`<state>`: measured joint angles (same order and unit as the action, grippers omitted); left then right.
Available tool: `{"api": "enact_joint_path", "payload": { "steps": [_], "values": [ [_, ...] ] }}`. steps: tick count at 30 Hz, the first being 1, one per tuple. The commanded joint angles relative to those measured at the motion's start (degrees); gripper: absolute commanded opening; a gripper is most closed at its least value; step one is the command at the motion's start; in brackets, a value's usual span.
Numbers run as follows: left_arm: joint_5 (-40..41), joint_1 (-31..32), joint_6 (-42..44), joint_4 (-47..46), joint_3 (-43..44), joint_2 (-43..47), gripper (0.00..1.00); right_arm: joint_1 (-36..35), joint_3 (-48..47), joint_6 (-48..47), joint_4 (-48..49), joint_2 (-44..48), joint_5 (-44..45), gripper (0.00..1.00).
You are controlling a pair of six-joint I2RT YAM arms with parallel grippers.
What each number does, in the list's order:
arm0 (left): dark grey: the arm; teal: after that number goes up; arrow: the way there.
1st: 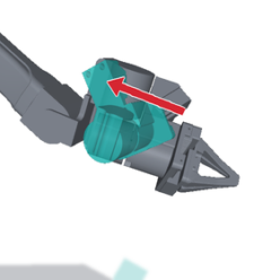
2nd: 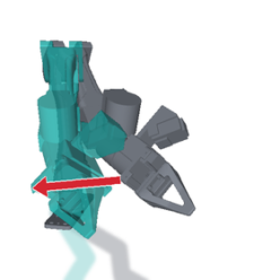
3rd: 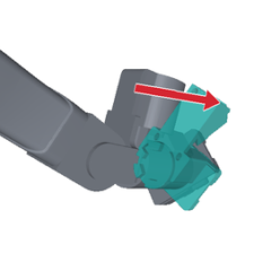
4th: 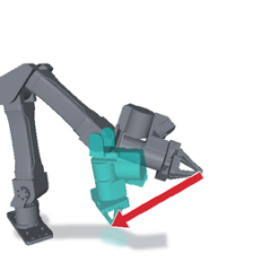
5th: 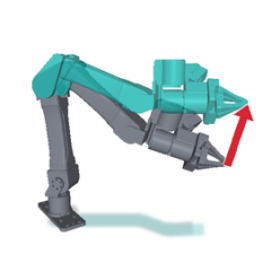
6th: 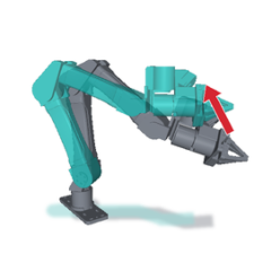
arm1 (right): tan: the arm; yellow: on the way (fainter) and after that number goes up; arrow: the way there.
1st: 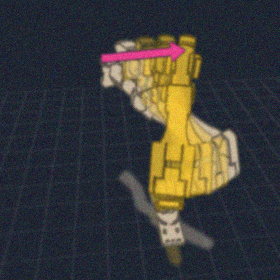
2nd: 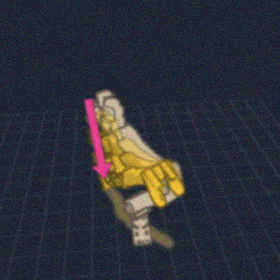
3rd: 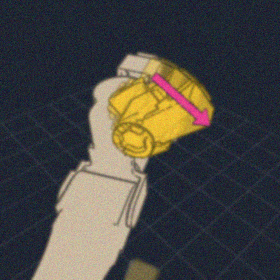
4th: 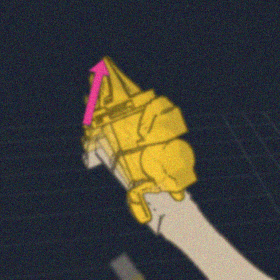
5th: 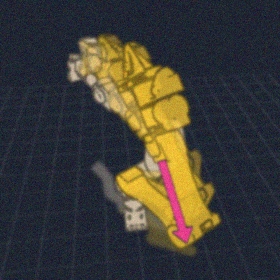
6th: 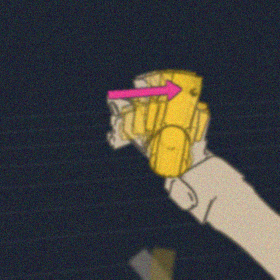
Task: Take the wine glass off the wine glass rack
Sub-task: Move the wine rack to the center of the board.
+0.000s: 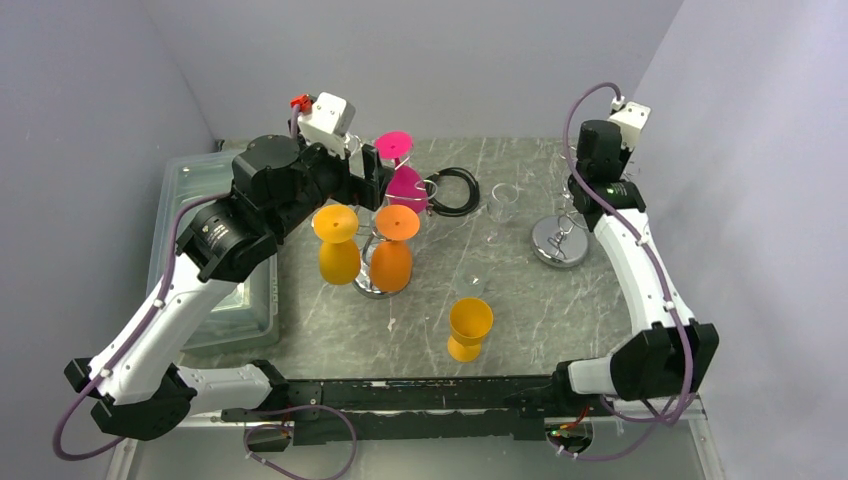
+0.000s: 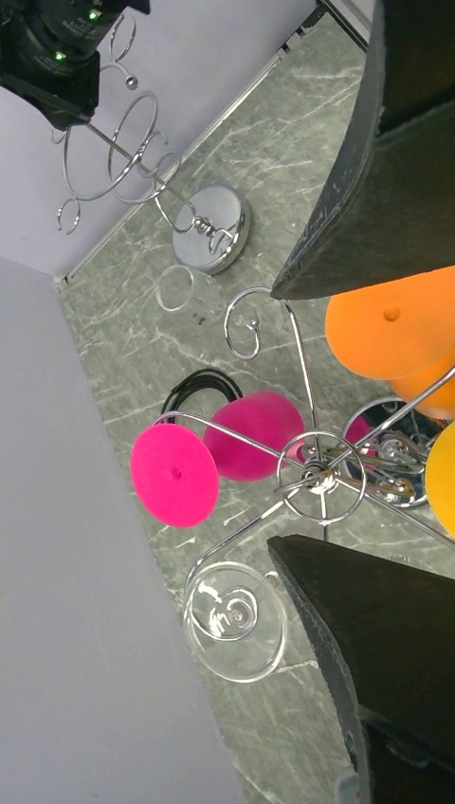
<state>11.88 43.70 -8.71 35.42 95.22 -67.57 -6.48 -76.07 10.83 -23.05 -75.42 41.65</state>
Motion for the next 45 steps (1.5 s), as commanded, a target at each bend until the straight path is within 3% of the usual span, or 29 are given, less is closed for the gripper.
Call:
{"api": "enact_joint_path", "payload": {
  "steps": [1, 14, 25, 37, 45],
  "values": [
    [0.60, -0.04, -0.06, -0.70, 0.12, 0.97, 1.00, 4.25, -6.49, -0.80, 16.65, -0.41, -1.32, 0.00],
    [2.33, -0.04, 1.04, -1.14, 0.62, -0.48, 0.99, 8.43, -10.12, -1.08, 28.84, -10.36, -5.17, 0.00],
    [2.18, -0.09, 1.27, -1.51, 0.82, -1.54, 0.99, 10.35, -10.81, 1.87, 24.93, -12.14, -6.57, 0.00],
    [1.99, -0.10, 0.47, -2.56, -0.56, -0.64, 0.99, 10.78, -7.09, 4.69, 18.64, -8.09, -7.60, 0.45],
    [2.34, -0.02, 0.35, -2.19, 0.45, -1.11, 0.99, 11.30, -9.93, 8.52, 6.71, -4.91, -7.28, 0.80]
  ]
}}
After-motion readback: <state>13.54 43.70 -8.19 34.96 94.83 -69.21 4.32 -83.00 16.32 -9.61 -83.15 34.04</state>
